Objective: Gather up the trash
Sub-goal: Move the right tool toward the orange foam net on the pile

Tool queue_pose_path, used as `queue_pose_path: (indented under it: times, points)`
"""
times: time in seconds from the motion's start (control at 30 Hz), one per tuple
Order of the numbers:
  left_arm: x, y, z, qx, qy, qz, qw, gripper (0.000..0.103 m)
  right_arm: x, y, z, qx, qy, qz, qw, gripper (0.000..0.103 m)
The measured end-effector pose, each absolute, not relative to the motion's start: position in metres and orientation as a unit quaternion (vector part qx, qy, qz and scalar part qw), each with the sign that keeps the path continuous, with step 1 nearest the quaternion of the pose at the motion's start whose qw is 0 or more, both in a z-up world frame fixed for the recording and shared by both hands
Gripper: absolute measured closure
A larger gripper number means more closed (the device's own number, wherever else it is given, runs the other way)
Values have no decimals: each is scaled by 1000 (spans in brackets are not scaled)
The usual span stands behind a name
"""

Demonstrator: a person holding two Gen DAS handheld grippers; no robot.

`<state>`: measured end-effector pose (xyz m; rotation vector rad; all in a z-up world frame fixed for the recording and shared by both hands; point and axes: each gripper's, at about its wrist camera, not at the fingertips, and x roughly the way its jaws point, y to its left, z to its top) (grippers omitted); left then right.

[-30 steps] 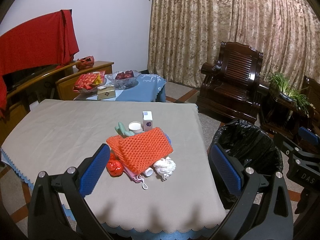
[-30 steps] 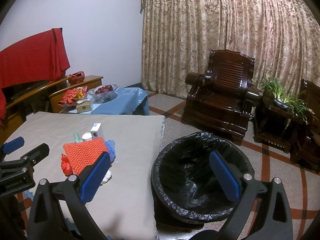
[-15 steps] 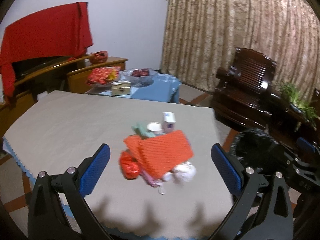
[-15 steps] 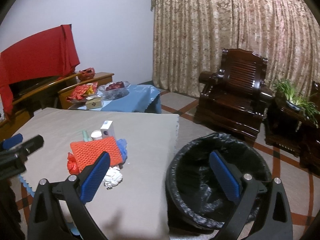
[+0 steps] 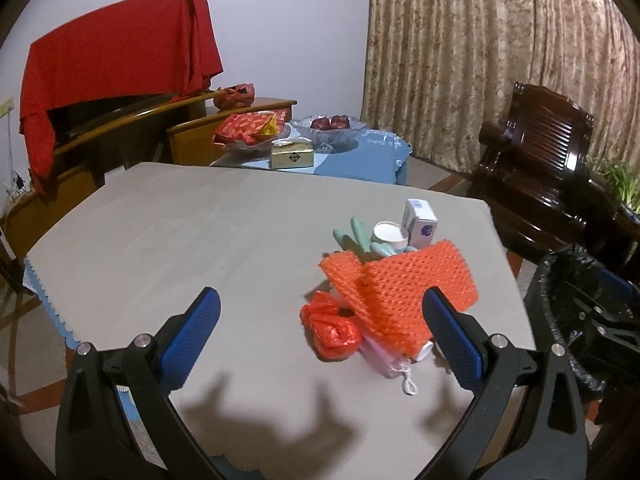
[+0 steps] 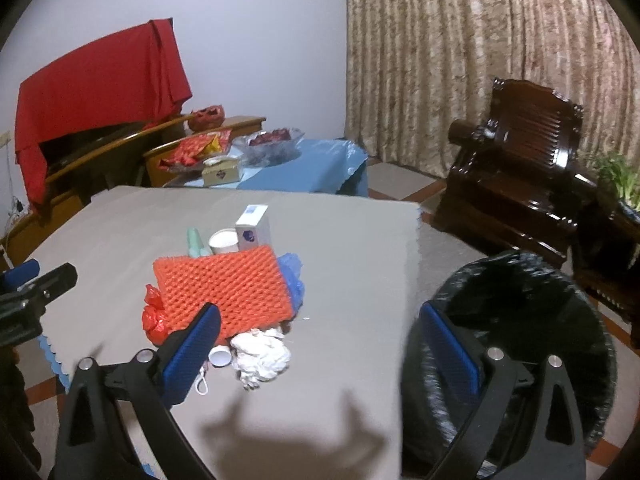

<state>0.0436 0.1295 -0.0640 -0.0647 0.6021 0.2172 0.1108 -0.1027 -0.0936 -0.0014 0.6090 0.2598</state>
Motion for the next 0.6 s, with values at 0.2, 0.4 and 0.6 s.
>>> queue_pose_path:
  times: [0.2,0.4,0.6]
  points:
    - [58,143,-76,-25,298,111,948,5,134,-63,-113,-21,311,168,935,6]
    - [74,159,-85,-30,304,115,945,5,165,-27,-137,-34,340,180,922,6]
    - [84,173,-97,-34,315,122,941,5,186,-8,-161,-46,372,178,910,6]
